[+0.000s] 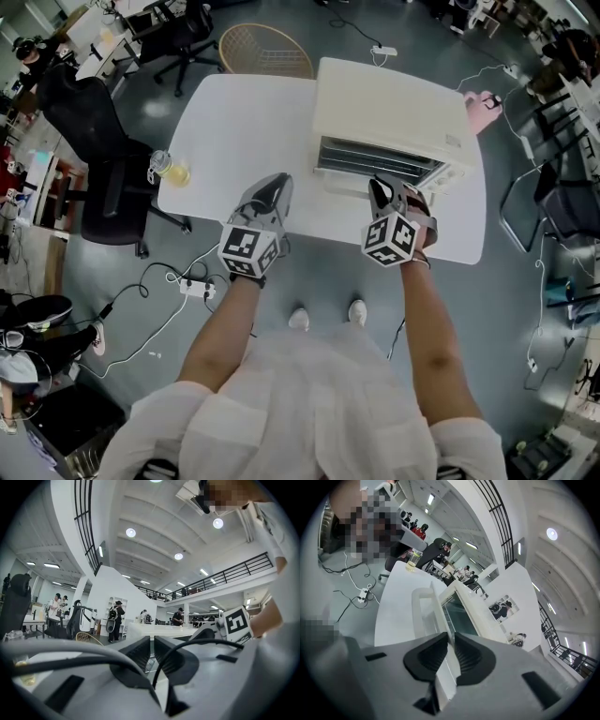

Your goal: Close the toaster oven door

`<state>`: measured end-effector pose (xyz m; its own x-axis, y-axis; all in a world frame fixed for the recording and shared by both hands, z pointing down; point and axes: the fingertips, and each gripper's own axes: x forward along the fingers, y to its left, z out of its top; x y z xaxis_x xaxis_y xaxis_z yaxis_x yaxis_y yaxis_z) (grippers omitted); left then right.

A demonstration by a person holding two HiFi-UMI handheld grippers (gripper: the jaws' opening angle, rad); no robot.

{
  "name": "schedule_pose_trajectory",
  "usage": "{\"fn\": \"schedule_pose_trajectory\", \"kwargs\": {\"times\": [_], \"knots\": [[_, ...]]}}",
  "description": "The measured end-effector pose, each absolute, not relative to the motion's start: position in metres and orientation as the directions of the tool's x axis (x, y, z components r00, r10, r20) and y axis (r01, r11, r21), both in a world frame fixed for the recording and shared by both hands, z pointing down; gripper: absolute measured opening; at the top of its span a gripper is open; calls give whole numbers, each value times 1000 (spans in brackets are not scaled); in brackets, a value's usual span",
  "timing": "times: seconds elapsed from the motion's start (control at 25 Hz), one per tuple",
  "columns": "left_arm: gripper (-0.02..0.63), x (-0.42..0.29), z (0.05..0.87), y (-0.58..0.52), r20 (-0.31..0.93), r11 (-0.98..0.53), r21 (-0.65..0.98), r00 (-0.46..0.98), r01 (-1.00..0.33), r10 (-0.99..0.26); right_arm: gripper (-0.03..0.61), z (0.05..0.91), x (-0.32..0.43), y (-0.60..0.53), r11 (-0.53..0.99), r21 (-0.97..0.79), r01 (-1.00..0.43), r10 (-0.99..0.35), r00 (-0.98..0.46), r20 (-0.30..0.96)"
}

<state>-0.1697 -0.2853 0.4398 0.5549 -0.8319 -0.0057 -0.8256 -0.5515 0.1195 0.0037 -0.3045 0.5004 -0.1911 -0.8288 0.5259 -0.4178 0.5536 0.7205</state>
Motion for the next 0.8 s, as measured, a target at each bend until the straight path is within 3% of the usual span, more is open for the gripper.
{"fn": "schedule_pose_trajectory", "kwargs": {"times": [0.8], "knots": [[28, -161, 432, -305, -17, -542, 120, 544, -832, -839, 71, 483, 11, -336, 541, 703, -462, -834, -185, 520]]}}
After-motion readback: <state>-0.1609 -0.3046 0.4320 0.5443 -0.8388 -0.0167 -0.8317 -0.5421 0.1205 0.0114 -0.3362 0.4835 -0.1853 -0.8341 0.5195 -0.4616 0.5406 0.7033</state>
